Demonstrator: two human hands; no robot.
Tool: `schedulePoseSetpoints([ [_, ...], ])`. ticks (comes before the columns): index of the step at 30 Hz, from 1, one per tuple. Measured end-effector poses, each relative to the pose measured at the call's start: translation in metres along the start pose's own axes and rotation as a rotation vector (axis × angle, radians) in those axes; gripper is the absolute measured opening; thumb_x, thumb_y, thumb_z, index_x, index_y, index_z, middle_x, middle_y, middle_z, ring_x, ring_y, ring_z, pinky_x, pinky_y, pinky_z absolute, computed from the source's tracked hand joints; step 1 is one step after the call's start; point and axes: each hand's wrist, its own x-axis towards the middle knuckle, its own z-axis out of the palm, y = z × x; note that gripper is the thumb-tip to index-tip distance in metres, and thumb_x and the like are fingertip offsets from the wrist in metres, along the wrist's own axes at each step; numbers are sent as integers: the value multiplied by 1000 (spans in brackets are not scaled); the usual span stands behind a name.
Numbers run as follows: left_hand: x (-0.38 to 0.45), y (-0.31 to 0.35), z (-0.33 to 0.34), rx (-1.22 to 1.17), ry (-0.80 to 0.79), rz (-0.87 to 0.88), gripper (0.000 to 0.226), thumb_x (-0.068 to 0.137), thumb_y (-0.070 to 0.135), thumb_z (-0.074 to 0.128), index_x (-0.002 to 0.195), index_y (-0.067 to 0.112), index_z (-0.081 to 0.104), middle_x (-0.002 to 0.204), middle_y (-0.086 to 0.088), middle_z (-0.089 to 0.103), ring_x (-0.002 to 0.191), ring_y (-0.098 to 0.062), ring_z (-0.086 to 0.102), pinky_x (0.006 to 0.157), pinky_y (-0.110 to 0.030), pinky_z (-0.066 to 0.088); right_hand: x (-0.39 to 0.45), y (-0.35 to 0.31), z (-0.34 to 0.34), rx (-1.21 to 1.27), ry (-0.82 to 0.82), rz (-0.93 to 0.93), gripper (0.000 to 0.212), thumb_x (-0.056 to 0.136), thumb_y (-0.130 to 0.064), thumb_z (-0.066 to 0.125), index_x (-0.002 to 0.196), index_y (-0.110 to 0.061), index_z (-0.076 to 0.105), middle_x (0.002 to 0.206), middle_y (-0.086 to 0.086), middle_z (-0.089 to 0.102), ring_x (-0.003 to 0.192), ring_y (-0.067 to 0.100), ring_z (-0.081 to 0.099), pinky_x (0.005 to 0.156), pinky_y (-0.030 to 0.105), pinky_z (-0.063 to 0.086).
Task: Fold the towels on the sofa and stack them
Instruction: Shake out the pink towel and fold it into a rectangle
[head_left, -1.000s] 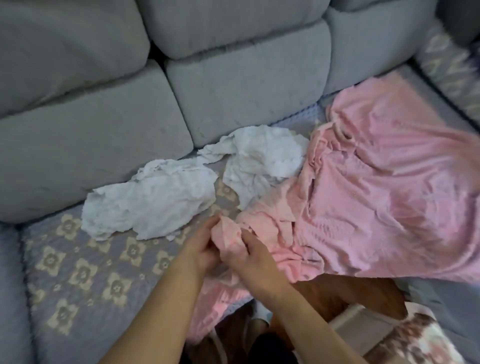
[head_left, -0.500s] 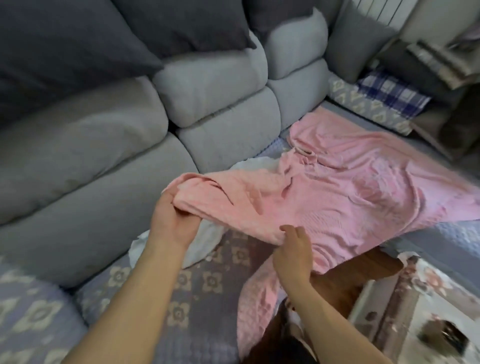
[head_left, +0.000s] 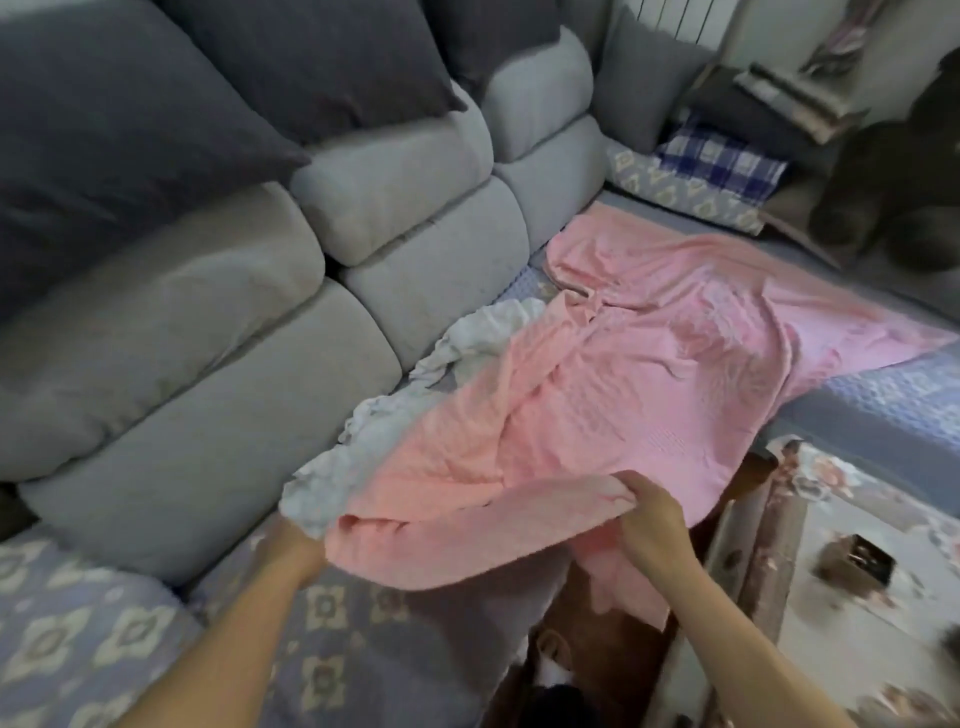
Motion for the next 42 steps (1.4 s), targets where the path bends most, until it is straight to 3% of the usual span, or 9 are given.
schedulePoseSetpoints([
  [8,-66,146,108,119,-195,402,19,94,22,57,111,17,65,119,-7,67,110,-28,62,86,-29,47,7,54,2,-166,-565,5,7,85,-24,62,84,-27,68,91,-4,71,88,18,64,76,28,49],
  [14,-34,185,196,244,-158,349,20,100,34,45,100,19,59,104,-5,66,90,-24,60,76,-35,49,59,121,13,-91,-902,143,14,84,-35,64,90,-29,74,89,-7,76,88,16,70,75,25,52],
  [19,43,226,269,207,-115,363,36,97,36,55,126,15,58,128,-9,61,116,-31,58,95,-42,49,107,174,33,-17,-1077,215,22,83,-36,58,97,-34,74,93,-13,75,92,12,70,90,35,56],
  [23,92,223,330,374,-133,344,54,94,34,60,143,19,45,147,-11,44,134,-33,42,105,-46,42,124,213,51,61,-1134,260,18,87,-36,58,76,-29,69,65,-16,65,58,0,56,65,24,50],
  [27,117,192,343,588,58,504,25,93,17,51,115,18,65,122,-15,63,112,-35,60,88,-41,49,127,231,61,143,-1183,338,24,89,-31,60,65,-30,65,50,-18,53,42,-2,44,48,12,34],
  [31,122,188,308,93,96,332,19,97,15,49,91,4,62,97,-24,65,91,-40,62,71,-41,43,110,224,70,97,-1166,380,15,83,-36,61,73,-27,67,62,-13,56,60,11,47,63,26,40],
  [36,84,191,169,-1146,155,-269,24,103,33,44,111,19,61,92,-4,66,77,-23,64,65,-34,52,64,170,63,-101,-1016,337,25,77,-53,59,77,-31,71,76,-12,68,73,5,62,70,19,46],
  [39,57,182,66,-1276,-146,-49,37,92,61,59,96,24,63,112,-5,72,94,-21,72,79,-41,58,27,136,57,-318,-863,289,48,69,-37,51,112,-23,67,114,-1,64,112,23,60,98,34,45],
  [42,38,164,-43,-1182,-225,241,28,90,37,71,105,13,66,120,-14,68,89,-20,74,70,-36,60,-16,76,32,-375,-597,237,25,79,-31,64,98,-18,72,90,-1,64,88,21,62,75,26,49],
])
